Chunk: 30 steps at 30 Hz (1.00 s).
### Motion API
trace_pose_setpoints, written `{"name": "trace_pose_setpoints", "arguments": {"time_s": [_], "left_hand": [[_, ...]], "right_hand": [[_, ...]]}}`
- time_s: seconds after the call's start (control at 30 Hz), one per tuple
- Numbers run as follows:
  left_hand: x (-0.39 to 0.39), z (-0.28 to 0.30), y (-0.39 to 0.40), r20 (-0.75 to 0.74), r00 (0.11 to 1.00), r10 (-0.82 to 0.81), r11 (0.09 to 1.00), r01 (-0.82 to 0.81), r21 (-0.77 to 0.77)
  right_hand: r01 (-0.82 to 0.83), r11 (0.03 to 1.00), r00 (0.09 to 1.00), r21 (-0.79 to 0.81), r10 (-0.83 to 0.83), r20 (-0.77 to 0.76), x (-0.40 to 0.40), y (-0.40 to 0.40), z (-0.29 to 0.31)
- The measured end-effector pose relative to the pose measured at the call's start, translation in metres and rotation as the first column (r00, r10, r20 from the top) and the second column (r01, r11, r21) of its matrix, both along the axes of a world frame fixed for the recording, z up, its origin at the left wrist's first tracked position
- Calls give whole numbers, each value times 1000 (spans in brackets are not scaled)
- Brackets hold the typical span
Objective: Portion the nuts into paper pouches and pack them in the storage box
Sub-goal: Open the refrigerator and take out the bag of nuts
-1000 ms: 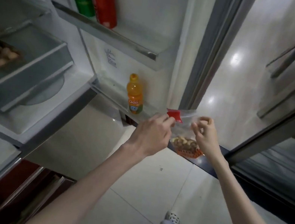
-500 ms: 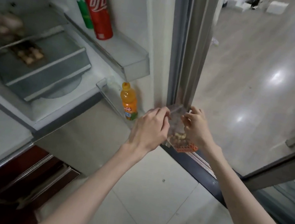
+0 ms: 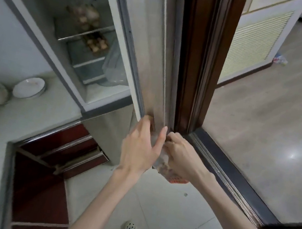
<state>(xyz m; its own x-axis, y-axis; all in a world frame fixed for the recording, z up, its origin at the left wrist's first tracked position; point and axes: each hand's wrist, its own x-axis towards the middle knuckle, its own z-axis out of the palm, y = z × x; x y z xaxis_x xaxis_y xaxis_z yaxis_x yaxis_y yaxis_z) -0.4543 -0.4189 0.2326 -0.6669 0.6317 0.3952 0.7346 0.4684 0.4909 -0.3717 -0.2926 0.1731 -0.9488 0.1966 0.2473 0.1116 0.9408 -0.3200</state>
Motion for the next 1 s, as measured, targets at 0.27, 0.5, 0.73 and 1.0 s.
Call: {"name": "trace_pose_setpoints", "arguments": {"time_s": [0.27, 0.5, 0.73, 1.0], "left_hand": [[-94, -12, -78, -76, 942, 326, 940, -313, 138], [-190, -15, -120, 23, 860, 509, 852, -508, 126], [-307, -6, -150, 63, 864, 499, 861, -503, 79], [-424, 3, -153, 154, 854, 497, 862, -506, 26]], "right_hand": [[-216, 972, 976, -90, 212, -52, -109, -41, 13], [-292, 956, 956, -20, 293, 9, -228, -62, 33], [-255, 967, 965, -22, 256, 58, -331, -92, 48], [-146, 983, 986, -109, 153, 64, -429, -110, 54]]}}
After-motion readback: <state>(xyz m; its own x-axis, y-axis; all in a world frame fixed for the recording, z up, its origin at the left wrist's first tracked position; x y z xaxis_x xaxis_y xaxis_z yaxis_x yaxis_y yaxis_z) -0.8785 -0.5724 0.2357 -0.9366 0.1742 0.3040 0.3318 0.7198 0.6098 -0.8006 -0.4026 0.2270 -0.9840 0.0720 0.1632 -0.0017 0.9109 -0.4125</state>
